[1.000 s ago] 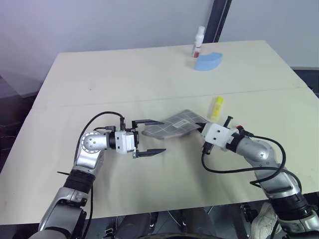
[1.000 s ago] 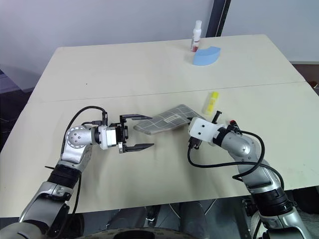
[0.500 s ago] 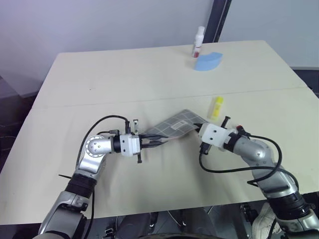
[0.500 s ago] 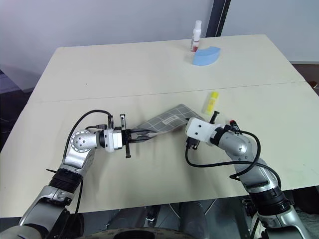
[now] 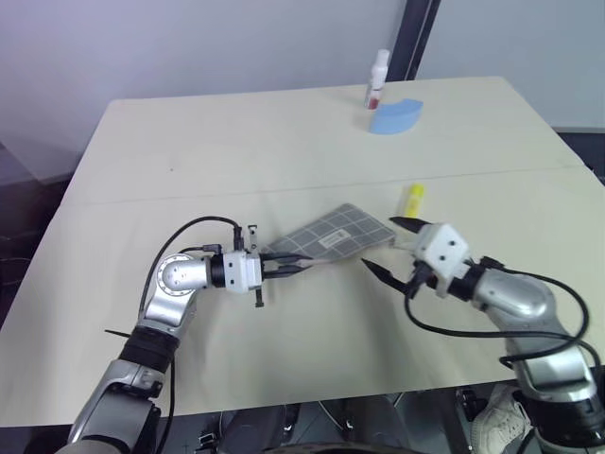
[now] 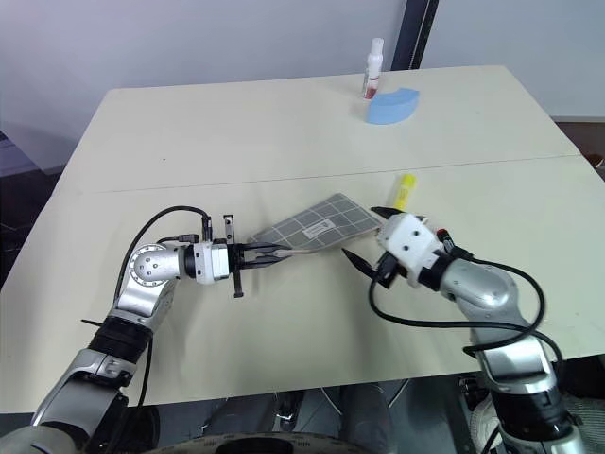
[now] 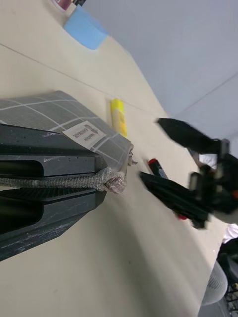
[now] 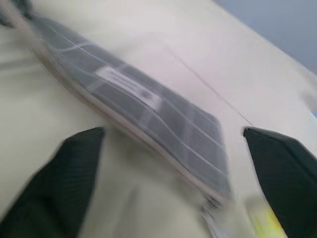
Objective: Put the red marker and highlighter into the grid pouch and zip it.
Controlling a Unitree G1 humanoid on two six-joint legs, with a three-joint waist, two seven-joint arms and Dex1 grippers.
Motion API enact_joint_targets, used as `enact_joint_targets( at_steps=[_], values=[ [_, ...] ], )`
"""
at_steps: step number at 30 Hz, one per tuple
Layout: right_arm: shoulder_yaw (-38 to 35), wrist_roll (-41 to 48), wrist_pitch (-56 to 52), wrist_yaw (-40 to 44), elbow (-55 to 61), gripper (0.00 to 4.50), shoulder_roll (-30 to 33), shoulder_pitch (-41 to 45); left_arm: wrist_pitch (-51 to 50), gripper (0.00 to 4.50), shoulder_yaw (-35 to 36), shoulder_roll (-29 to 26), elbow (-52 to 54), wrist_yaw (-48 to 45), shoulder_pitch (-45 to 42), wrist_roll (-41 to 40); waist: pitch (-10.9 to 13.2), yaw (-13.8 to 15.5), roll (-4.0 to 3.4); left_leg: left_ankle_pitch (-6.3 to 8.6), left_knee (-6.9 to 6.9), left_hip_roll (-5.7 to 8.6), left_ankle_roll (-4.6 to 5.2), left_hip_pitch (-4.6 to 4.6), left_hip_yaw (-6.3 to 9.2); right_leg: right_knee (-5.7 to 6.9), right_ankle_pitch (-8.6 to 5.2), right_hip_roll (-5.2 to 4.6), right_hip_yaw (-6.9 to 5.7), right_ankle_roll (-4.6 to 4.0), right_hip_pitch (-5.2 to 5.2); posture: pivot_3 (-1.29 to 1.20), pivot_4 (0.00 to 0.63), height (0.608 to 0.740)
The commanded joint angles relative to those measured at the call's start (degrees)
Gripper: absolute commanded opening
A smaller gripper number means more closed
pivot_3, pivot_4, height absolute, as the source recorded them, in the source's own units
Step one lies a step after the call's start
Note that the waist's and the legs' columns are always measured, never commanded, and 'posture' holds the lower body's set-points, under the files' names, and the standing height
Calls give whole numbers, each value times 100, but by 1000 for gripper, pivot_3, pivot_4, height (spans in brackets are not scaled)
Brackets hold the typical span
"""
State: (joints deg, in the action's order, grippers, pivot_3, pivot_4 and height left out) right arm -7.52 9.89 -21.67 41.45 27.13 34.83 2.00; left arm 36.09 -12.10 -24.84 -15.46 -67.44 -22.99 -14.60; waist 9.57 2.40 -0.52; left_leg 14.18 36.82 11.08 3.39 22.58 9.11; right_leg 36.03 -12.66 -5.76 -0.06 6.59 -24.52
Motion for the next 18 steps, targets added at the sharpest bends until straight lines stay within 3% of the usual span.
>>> enact_joint_targets(
  at_steps=[1, 16, 18],
  values=[
    [-236, -28, -287, -386, -194, 4443, -5, 71, 200, 0, 84, -25, 135, -106, -88, -198, 0, -13, 0, 0, 0, 0, 0, 0, -1, 0, 0, 0, 0, 0, 1, 0, 150, 739],
    [449, -18, -630, -697, -971, 4443, -213, 521, 438, 0, 212, -99, 91, -158, -166, -281, 3, -5, -1, -2, -11, 0, -3, 1, -2, 0, 0, -5, 0, 1, -1, 0, 150, 739],
    [461, -7, -589, -741, -1127, 3938, -307, 623, 453, 0, 254, -121, 108, -127, -157, -286, 3, -6, 0, -2, -11, -1, -3, 1, -1, 1, 0, -4, 0, 1, -1, 0, 150, 739]
  ],
)
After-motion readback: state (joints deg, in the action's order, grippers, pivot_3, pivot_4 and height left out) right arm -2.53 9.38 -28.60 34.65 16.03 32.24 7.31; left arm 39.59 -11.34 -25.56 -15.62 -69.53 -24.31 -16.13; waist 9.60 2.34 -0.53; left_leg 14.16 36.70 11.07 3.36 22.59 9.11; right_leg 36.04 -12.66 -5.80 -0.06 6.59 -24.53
